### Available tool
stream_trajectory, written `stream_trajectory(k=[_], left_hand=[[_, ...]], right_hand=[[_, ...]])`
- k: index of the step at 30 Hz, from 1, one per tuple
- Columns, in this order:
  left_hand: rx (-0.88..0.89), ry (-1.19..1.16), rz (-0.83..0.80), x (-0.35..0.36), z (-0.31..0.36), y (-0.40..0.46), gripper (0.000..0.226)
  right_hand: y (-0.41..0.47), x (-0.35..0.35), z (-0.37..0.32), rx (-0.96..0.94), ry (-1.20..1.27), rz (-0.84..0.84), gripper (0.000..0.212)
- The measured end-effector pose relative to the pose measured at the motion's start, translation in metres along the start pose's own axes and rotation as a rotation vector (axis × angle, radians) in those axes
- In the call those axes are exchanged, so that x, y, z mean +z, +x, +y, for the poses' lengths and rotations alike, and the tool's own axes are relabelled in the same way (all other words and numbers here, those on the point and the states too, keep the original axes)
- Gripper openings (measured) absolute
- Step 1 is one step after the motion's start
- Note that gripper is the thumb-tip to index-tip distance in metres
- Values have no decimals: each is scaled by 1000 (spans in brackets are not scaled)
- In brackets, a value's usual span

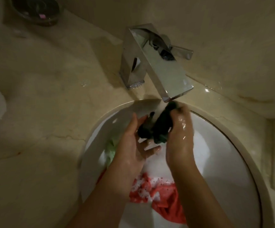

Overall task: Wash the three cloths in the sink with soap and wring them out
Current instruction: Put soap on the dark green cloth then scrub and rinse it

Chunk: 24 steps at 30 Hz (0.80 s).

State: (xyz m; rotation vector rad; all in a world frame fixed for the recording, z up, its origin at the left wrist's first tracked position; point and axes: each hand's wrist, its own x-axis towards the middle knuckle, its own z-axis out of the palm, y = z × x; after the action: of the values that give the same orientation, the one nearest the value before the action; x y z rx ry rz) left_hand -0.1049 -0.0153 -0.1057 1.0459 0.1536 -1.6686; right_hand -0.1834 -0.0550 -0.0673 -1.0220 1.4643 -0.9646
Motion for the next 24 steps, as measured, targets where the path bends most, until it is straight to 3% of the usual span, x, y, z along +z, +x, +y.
stream_trajectory(k=[3,7,9,11,12,13,15,18,20,23,24], left_hand=[[4,-79,-68,0,9,-1,64],[106,48,-32,8,9,-1,56],[150,56,-18,12,6,-1,45],[185,57,6,15,1,0,39],[237,105,43,17,-3,1,35],[342,215,88,17,-6,6,27],[549,449,135,19,-9,8,13],[661,420,62,24,-6,3,13],[755,440,59,24,-2,1,24],[780,644,78,22,1,10,23],[770,735,119,22,0,15,25]], right_hand=[[-20,-9,16,-331,-146,-271,36],[-9,-19,37,-626,-488,41,34],[-10,-12,37,-385,-358,66,36],[-13,-1,33,59,91,-94,51],[-13,1,32,174,277,-94,52],[-14,5,30,198,343,-72,47],[-18,13,25,21,217,23,29],[-17,20,25,-228,51,8,25],[-8,21,22,-212,31,22,27],[7,19,20,-152,-35,65,6],[10,21,25,-113,-49,81,12]])
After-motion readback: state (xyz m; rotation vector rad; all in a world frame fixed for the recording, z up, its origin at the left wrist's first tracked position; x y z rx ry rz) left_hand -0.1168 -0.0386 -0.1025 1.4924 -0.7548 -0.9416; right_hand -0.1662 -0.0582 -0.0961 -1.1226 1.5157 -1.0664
